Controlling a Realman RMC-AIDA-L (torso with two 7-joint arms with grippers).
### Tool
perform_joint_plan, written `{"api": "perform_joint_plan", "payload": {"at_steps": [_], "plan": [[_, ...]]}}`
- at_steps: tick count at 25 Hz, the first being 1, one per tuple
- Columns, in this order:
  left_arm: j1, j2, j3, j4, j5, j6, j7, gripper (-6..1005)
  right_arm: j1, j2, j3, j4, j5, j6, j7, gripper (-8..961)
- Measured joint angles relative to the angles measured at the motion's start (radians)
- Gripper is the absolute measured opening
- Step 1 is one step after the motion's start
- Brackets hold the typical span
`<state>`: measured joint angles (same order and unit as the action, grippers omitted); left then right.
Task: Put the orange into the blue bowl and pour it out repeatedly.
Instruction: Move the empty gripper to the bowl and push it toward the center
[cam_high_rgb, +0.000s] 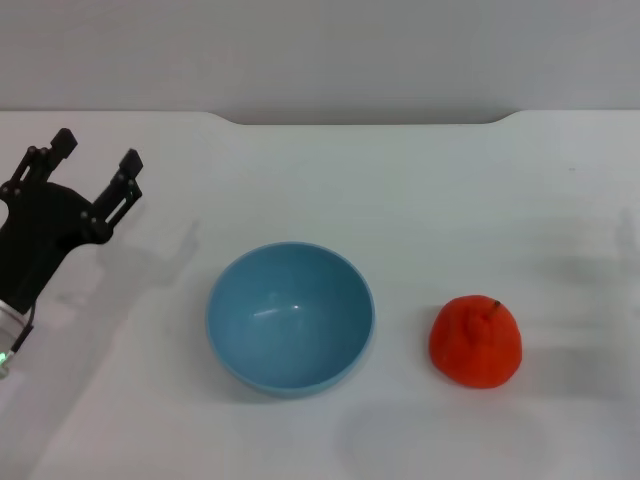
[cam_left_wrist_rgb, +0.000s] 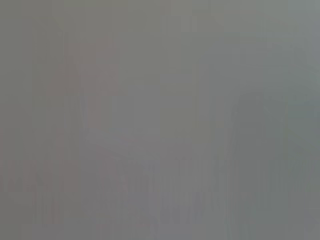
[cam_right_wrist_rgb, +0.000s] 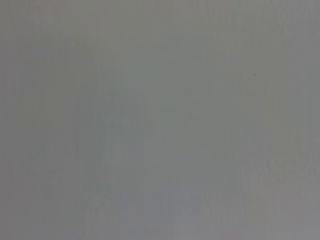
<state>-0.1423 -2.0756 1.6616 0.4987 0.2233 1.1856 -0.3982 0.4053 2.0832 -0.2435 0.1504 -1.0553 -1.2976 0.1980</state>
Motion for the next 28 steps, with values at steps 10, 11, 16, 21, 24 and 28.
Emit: {"api": "perform_joint_plan", "payload": {"at_steps": [10,11,16,21,24,28], "plan": [[-0.190,0.051,-0.182,0.119,0.514,-0.210,-0.742,763,-0.009,0.001,0.011,0.007,0.000,0.000,0.001,519],[-0.210,0.052,-0.207,0.141,0.596,-0.229,-0.819,763,-0.009,0.001,0.011,0.008,0.000,-0.001,0.001,519],[-0.324,0.074,-0.327,0.339,1.107,-0.154,-1.297,763,-0.010,0.002,0.010,0.012,0.000,-0.002,0.001,519],[-0.374,0.098,-0.363,0.604,1.554,-0.025,-1.707,762,-0.009,0.001,0.010,0.011,-0.002,-0.004,0.001,519],[-0.395,0.079,-0.425,0.830,1.857,0.145,-1.963,762,-0.009,-0.001,0.010,0.007,-0.003,-0.005,0.001,519],[-0.400,0.028,-0.437,1.069,2.118,0.351,-2.109,762,-0.009,-0.001,0.010,0.006,-0.003,-0.008,0.001,519]]}}
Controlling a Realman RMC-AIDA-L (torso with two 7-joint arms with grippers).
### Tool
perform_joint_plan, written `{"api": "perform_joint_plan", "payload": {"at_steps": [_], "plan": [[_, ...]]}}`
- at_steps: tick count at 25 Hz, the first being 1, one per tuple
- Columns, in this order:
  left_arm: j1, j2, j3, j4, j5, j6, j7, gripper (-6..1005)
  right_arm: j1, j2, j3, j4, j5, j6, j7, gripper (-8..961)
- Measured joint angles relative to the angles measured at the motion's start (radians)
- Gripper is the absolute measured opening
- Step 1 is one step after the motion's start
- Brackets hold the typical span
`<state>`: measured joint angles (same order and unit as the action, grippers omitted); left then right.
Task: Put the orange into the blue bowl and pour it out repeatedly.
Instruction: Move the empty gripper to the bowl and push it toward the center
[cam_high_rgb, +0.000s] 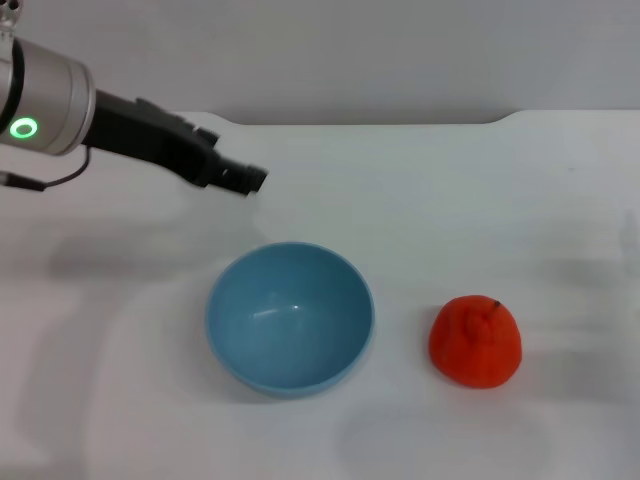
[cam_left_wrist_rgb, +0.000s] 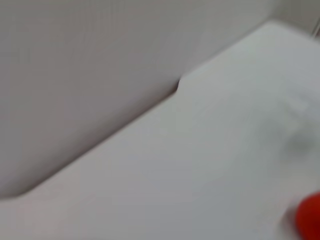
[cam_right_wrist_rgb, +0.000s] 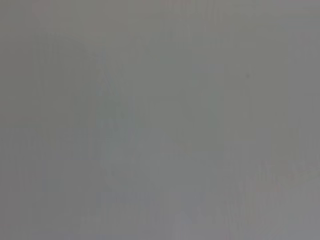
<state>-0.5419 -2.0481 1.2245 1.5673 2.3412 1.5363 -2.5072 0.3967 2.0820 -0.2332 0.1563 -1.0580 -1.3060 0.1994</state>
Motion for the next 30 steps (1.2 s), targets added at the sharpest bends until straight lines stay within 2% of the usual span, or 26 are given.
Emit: {"api": "perform_joint_plan", "payload": {"at_steps": [2,4,7,13,23,29,30], "plan": [[0.003,-0.009,0.022,0.072,0.065,0.067,-0.053,762,0.003,0.000,0.000,0.000,0.000,-0.001,0.000,518],[-0.008,-0.008,0.055,0.101,0.108,0.141,-0.130,762,0.005,0.000,0.000,0.001,0.000,-0.001,0.000,518],[-0.040,-0.010,0.082,0.067,0.152,0.216,-0.207,762,0.008,0.000,0.000,0.002,0.000,-0.001,0.000,518],[-0.025,-0.013,0.188,-0.018,0.154,0.127,-0.215,762,0.010,-0.001,0.000,0.004,0.000,0.005,0.000,518],[-0.065,-0.013,0.191,-0.161,0.159,0.023,-0.215,757,0.006,-0.001,0.000,0.005,0.001,0.005,0.000,517],[-0.104,-0.012,0.191,-0.266,0.165,-0.009,-0.212,750,0.004,0.000,0.000,0.005,0.001,0.005,0.000,517],[-0.120,-0.012,0.191,-0.314,0.165,-0.030,-0.208,749,0.003,-0.001,0.000,0.005,0.001,0.005,0.000,517]]}}
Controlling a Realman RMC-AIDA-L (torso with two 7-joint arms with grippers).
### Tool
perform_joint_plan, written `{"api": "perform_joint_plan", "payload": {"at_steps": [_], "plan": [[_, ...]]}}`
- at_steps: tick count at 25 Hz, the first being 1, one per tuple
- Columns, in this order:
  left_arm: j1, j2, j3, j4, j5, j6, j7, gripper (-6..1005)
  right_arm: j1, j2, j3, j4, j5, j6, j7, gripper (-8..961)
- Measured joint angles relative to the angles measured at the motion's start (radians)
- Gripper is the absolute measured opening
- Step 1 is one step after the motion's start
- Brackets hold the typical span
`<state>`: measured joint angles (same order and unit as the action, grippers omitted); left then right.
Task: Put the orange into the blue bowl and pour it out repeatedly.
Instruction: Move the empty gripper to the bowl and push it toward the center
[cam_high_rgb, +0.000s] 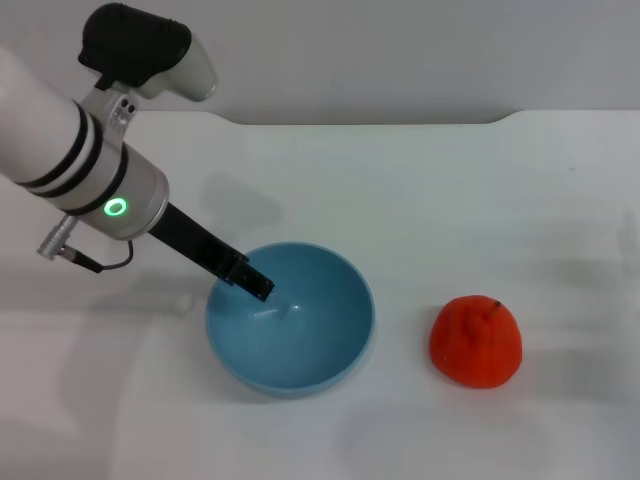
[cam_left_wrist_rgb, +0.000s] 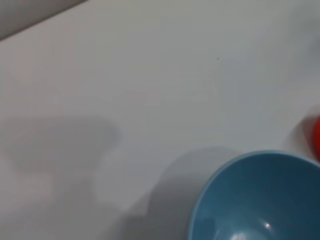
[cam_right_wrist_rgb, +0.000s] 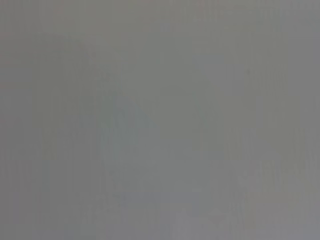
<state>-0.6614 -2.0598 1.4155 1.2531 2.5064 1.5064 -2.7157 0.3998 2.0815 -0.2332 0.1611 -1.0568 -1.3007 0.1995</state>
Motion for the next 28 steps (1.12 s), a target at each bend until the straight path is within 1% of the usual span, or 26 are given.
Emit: {"api": "perform_joint_plan", "payload": {"at_steps": [8,14,22,28], "plan": [[-0.010,0.001,0.000,-0.067,0.003,-0.072,0.003,741,-0.002,0.000,0.000,-0.001,0.000,0.001,0.000,517],[-0.029,0.001,0.002,-0.134,0.003,-0.068,0.013,734,-0.003,0.000,0.000,-0.001,0.000,0.001,0.000,517],[-0.027,0.000,0.038,-0.144,0.002,-0.067,0.015,726,-0.002,0.000,0.000,-0.004,0.000,0.001,0.000,516],[-0.024,-0.002,0.050,-0.145,-0.002,-0.066,0.016,564,-0.004,0.000,0.000,-0.005,0.000,0.002,0.000,516]]}}
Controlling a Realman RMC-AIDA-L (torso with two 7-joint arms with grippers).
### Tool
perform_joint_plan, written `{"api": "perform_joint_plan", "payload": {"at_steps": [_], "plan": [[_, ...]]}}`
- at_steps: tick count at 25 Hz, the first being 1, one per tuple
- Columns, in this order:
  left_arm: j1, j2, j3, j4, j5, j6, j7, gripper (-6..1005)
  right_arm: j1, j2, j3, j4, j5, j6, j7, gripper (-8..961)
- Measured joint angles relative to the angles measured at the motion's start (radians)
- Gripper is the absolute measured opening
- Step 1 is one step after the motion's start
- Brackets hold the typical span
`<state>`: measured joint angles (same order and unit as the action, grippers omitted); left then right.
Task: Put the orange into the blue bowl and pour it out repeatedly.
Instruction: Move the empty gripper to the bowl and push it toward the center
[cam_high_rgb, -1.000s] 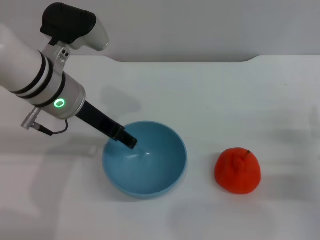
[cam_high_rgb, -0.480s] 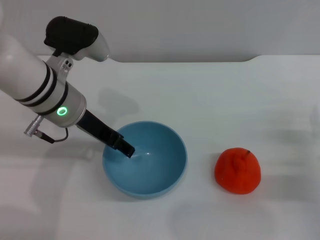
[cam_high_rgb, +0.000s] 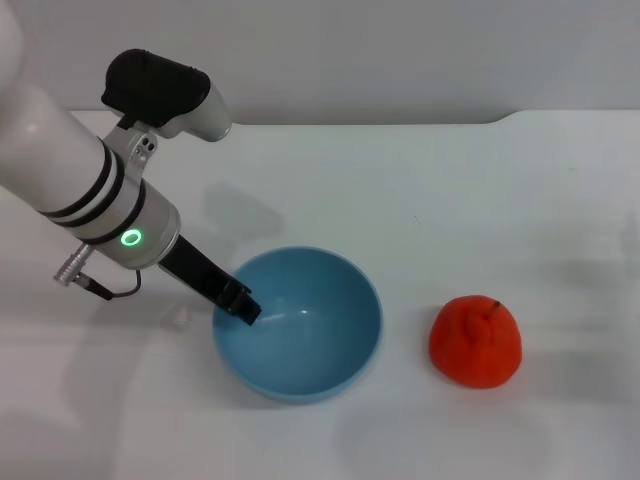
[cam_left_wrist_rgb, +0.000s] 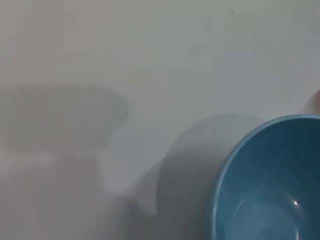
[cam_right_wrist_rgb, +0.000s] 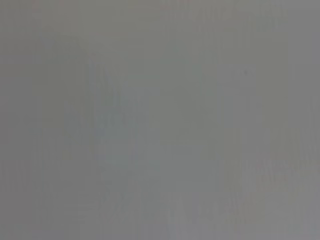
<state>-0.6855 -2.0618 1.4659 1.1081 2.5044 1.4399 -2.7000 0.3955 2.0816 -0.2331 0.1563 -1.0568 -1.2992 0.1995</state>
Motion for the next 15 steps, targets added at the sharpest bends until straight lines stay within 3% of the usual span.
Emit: {"api": "perform_joint_plan", "payload": {"at_steps": [13,15], "plan": [[0.008,0.000,-0.005,-0.001,-0.004,0.000,-0.008,60,0.012,-0.001,0.000,-0.001,0.000,0.000,0.002,516],[0.009,0.000,-0.006,-0.001,-0.004,-0.001,-0.009,40,0.022,-0.002,0.000,0.002,0.000,0.002,0.034,516]]}}
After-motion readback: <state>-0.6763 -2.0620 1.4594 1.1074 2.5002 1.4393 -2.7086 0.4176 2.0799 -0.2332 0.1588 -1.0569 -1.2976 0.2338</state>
